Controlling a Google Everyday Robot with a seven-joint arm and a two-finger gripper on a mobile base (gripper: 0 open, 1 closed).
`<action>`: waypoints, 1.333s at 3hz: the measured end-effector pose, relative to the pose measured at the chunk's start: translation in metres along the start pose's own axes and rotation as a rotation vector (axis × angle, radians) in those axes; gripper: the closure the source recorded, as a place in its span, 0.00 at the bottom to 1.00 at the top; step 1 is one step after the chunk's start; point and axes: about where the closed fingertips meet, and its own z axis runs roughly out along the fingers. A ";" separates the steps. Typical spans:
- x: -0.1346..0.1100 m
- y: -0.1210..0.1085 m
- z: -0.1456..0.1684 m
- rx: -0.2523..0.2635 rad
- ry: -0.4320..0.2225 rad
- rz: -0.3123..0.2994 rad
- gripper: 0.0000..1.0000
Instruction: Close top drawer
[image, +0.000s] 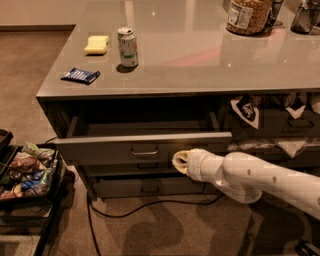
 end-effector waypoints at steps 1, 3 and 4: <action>0.006 -0.025 0.017 0.020 0.009 -0.021 1.00; 0.007 -0.038 0.026 0.027 0.013 -0.033 1.00; 0.008 -0.048 0.036 0.031 0.012 -0.042 1.00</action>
Offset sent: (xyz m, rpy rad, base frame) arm 0.0963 -0.0053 0.0154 -0.0482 -0.0702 -0.0280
